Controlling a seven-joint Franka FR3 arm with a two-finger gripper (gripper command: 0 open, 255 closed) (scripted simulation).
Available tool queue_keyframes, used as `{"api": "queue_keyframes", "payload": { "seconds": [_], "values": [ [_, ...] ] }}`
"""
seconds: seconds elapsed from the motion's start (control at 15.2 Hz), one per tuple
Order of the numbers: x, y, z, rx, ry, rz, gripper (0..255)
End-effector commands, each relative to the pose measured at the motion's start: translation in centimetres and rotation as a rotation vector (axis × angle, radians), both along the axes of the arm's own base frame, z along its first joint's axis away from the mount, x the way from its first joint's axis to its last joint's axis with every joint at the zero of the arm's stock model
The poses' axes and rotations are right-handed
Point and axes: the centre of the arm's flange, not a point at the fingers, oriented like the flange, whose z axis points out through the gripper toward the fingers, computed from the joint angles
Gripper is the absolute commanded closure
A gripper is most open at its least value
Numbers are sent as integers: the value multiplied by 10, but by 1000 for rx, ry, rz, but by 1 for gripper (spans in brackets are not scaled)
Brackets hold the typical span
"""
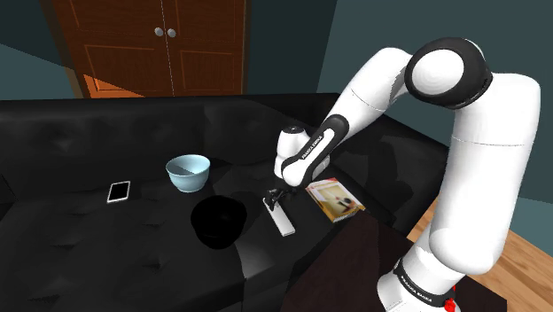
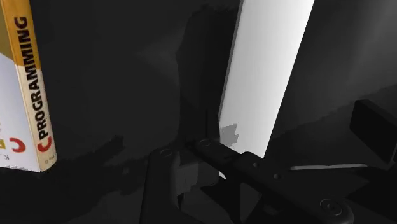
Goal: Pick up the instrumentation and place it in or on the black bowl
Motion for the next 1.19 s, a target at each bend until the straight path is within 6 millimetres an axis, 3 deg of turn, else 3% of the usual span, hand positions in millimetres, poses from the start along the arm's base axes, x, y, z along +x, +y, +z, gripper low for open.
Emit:
{"api": "queue_keyframes", "payload": {
  "seconds": [0.0, 0.59, 1.06, 1.12],
  "values": [
    [10, -9, -24, -7, -10, -23, 0],
    [14, -12, -70, -9, -13, -30, 0],
    [14, -12, -70, -9, -13, -30, 0],
    [14, -12, -70, -9, -13, -30, 255]
  ]
}}
